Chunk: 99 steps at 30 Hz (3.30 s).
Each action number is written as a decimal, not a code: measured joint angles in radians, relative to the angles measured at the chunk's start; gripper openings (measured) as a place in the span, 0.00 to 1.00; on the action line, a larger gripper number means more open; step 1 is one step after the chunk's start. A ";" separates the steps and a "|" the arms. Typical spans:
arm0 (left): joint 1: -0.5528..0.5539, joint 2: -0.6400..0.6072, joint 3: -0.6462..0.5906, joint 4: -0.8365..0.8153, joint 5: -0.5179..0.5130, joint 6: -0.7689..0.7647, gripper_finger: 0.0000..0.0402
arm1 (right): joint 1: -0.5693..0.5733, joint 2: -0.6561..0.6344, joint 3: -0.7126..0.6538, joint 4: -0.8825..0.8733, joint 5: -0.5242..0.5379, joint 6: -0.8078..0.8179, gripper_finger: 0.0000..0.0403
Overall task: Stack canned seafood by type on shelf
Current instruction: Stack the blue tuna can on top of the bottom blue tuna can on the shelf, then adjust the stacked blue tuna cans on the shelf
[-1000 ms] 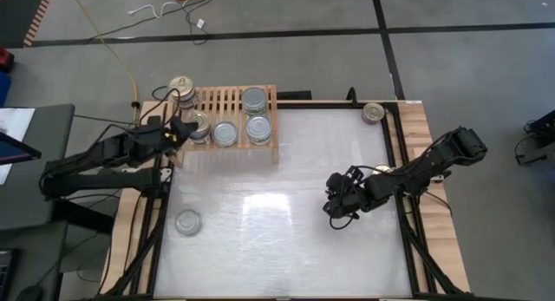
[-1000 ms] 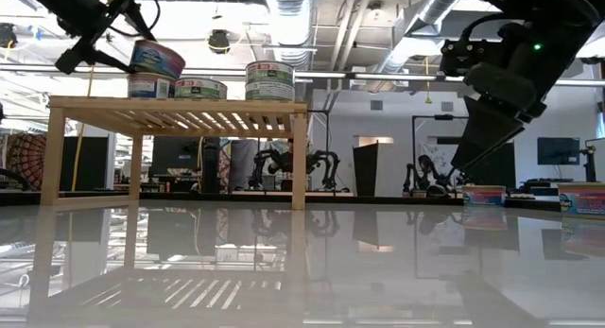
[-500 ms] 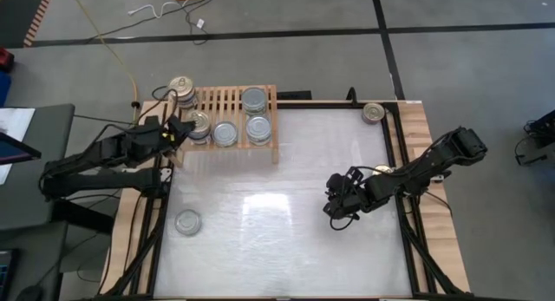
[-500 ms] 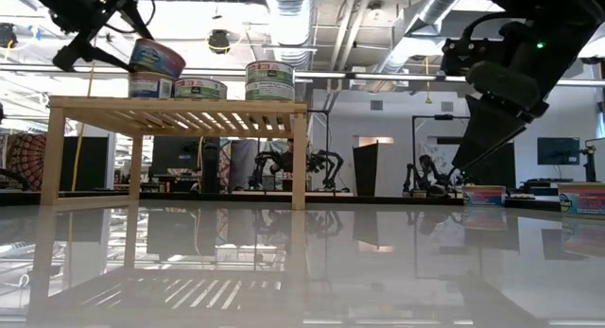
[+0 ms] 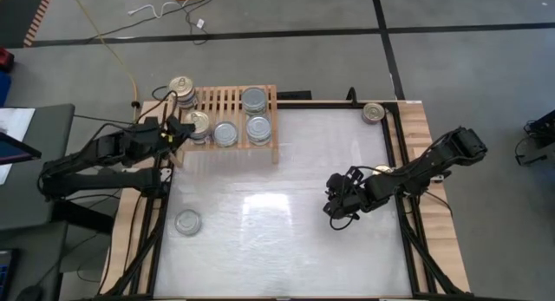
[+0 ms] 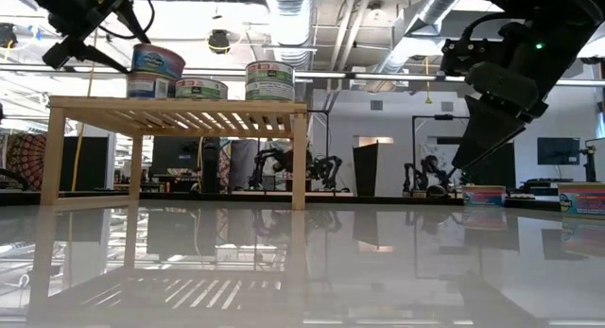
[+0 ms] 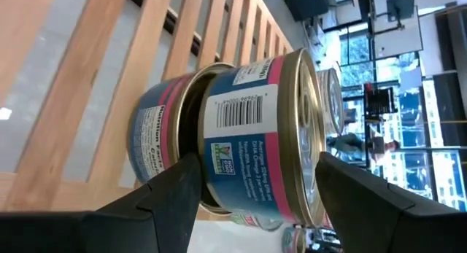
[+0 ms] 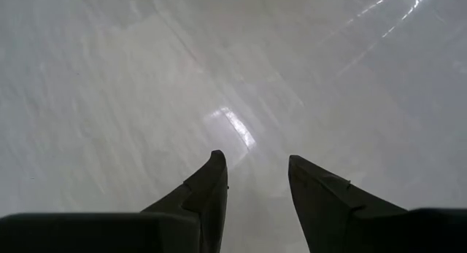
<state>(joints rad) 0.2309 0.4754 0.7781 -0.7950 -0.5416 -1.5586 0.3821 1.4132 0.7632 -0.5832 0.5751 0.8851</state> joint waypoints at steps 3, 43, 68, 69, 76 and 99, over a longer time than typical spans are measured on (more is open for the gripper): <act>0.000 0.000 0.001 0.005 0.014 0.001 0.64 | 0.005 0.000 0.000 -0.001 0.000 0.003 0.43; -0.090 -0.007 0.080 0.050 -0.066 0.407 0.64 | 0.044 0.000 0.000 -0.007 0.000 0.030 0.43; -0.095 0.508 0.439 -0.021 -0.144 0.693 0.37 | 0.041 0.000 0.000 -0.008 0.041 0.030 0.43; -0.095 0.525 0.445 -0.040 -0.144 0.676 0.36 | 0.041 0.000 0.000 -0.008 0.041 0.030 0.43; -0.046 0.573 0.450 -0.181 -0.156 0.564 0.35 | 0.044 0.000 0.000 -0.008 0.041 0.031 0.43; -0.043 0.575 0.455 -0.520 -0.159 0.383 0.35 | 0.043 0.000 0.000 -0.008 0.040 0.031 0.43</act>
<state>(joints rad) 0.1883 1.0499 1.2327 -1.3146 -0.7005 -1.1752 0.4252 1.4136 0.7631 -0.5907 0.6155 0.9161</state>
